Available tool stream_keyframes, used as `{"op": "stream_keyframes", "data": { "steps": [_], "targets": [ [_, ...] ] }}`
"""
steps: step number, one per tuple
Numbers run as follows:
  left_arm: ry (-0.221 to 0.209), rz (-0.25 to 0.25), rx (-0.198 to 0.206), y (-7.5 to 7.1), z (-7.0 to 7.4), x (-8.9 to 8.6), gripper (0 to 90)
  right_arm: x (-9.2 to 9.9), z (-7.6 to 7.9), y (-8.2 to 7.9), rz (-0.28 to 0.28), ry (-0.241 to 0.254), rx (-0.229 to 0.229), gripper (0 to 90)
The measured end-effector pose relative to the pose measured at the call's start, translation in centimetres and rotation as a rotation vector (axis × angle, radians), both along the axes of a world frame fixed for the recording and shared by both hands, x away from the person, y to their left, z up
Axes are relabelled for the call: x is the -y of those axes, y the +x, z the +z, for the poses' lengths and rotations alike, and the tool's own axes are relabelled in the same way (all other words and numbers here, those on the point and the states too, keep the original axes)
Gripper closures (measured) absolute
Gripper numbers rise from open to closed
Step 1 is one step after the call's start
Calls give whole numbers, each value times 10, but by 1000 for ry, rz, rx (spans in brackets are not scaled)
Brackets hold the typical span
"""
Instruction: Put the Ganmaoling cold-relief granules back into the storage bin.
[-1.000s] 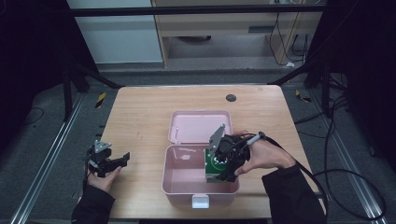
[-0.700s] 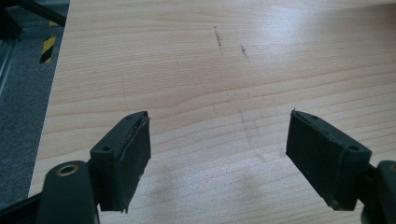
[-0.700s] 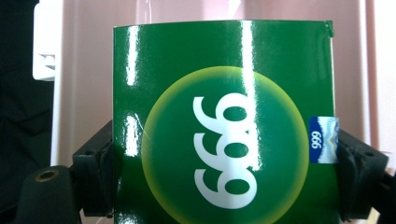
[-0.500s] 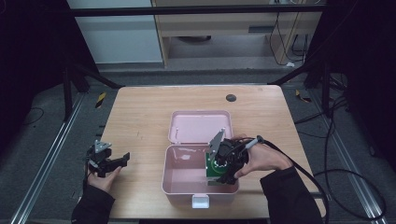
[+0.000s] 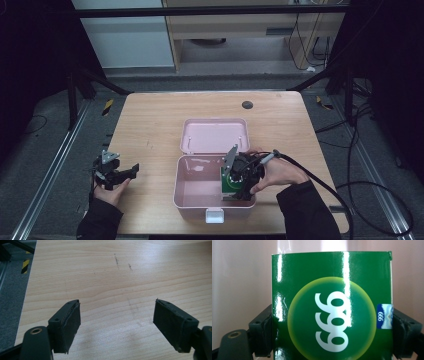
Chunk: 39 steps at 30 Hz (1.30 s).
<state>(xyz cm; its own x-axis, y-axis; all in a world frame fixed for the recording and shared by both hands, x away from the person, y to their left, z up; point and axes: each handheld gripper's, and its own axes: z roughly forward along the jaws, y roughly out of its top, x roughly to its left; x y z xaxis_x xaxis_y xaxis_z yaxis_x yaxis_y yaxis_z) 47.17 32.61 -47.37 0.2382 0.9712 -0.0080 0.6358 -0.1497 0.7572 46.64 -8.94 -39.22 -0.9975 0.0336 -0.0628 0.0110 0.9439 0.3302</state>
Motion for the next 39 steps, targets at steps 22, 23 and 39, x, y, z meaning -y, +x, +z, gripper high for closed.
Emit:
{"op": "stream_keyframes", "data": {
  "steps": [22,23,39],
  "targets": [
    [-1,-3,-7,0,0,0,221,34,49,2,-176,245,81,144],
    [-1,-5,-8,0,0,0,222,36,51,1,-185,251,90,133],
    [-2,-15,-10,0,0,1,242,96,48,-7,-468,487,265,108]
  ]
}}
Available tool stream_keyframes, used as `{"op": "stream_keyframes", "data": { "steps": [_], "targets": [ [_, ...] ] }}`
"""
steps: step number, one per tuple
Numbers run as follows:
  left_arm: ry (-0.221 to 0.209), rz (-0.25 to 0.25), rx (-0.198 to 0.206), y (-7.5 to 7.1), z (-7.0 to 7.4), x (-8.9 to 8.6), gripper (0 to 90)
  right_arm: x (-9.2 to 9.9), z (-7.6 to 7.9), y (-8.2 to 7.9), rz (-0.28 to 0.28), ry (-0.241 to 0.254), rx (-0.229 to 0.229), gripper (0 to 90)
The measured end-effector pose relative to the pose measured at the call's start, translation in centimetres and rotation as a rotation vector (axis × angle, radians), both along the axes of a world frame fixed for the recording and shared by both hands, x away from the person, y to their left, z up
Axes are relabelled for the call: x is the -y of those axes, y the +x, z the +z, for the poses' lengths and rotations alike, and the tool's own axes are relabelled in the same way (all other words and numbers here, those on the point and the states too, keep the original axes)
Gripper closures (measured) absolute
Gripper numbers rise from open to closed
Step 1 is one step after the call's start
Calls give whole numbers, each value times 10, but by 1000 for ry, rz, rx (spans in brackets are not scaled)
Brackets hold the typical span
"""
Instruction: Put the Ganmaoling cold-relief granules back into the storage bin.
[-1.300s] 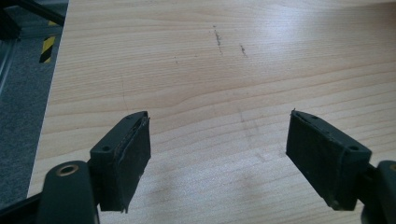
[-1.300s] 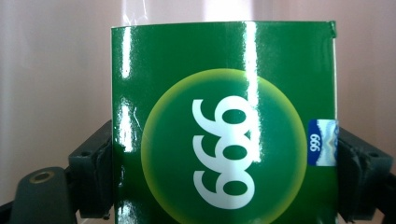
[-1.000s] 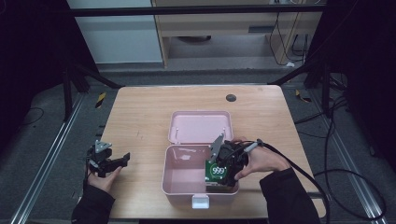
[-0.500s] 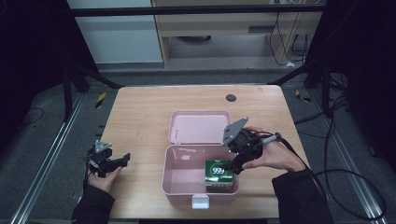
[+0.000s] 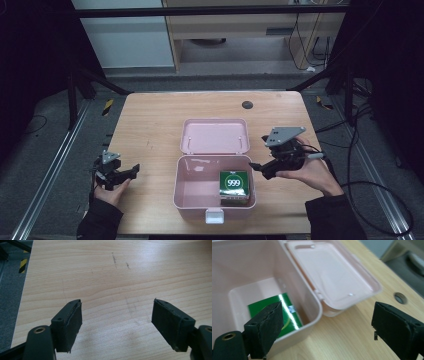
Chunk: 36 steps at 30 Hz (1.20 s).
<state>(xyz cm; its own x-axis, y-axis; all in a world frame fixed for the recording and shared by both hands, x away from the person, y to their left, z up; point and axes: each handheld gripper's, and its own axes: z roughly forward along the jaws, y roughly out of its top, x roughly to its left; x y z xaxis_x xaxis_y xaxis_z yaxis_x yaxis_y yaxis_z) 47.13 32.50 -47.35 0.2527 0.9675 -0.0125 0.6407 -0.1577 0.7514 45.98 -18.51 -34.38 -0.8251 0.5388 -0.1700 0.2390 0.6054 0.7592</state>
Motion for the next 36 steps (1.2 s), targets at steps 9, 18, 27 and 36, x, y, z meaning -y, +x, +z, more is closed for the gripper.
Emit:
{"op": "stream_keyframes", "data": {
  "steps": [9,18,27,36],
  "targets": [
    [3,-9,-1,-1,0,1,285,41,-24,-3,-225,182,73,96],
    [14,-8,2,-1,0,2,335,67,-57,3,-426,224,70,94],
    [29,-10,1,-1,-1,2,347,85,-94,9,-556,186,33,77],
    [60,-1,0,0,-5,2,302,98,-122,15,-615,147,-42,56]
  ]
}}
